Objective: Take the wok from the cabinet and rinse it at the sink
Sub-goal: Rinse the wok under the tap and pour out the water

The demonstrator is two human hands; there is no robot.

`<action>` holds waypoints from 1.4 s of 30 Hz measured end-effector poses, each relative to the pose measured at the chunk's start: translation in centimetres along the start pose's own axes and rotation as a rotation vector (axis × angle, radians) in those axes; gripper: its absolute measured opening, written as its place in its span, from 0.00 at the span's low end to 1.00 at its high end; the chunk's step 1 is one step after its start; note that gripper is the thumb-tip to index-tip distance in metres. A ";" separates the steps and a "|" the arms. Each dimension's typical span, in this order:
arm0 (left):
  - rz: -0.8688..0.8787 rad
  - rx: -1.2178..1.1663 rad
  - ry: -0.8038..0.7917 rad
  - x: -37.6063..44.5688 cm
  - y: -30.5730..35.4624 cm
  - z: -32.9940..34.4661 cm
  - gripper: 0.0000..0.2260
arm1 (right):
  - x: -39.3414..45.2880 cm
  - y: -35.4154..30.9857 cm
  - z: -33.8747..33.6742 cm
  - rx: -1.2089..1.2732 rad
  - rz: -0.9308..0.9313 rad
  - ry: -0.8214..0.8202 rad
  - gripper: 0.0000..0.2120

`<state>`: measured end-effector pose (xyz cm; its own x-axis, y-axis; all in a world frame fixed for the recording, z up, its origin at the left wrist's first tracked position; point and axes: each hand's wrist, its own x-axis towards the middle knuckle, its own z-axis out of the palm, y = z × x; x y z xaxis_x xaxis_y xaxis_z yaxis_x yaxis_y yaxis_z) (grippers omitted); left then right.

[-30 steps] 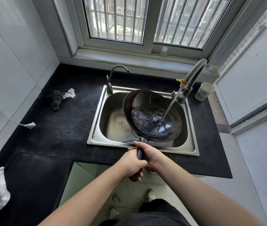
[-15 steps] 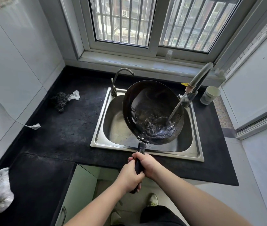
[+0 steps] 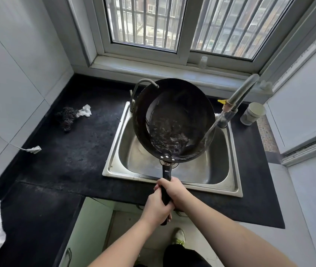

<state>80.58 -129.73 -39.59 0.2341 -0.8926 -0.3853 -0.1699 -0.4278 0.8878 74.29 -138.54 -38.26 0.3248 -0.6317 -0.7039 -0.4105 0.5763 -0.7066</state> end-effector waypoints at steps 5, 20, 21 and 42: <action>0.017 -0.008 0.019 1.6 0.2 0.4 0.09 | 1.6 -0.4 -0.8 -0.079 -0.060 0.004 0.10; 0.066 -0.059 -0.014 4.4 1.2 2.8 0.11 | 2.1 -1.7 -3.8 -0.183 -0.156 0.172 0.12; 0.067 -0.060 -0.014 4.6 1.3 3.0 0.11 | 2.1 -1.8 -4.1 -0.176 -0.157 0.185 0.12; 0.043 -0.209 -0.110 3.6 3.0 5.9 0.19 | -0.6 -2.3 -6.3 -0.423 -0.101 0.321 0.09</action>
<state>75.25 -135.09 -39.87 0.1229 -0.9245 -0.3608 0.0272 -0.3603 0.9325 69.63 -142.77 -35.78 0.1310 -0.8381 -0.5295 -0.7196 0.2870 -0.6323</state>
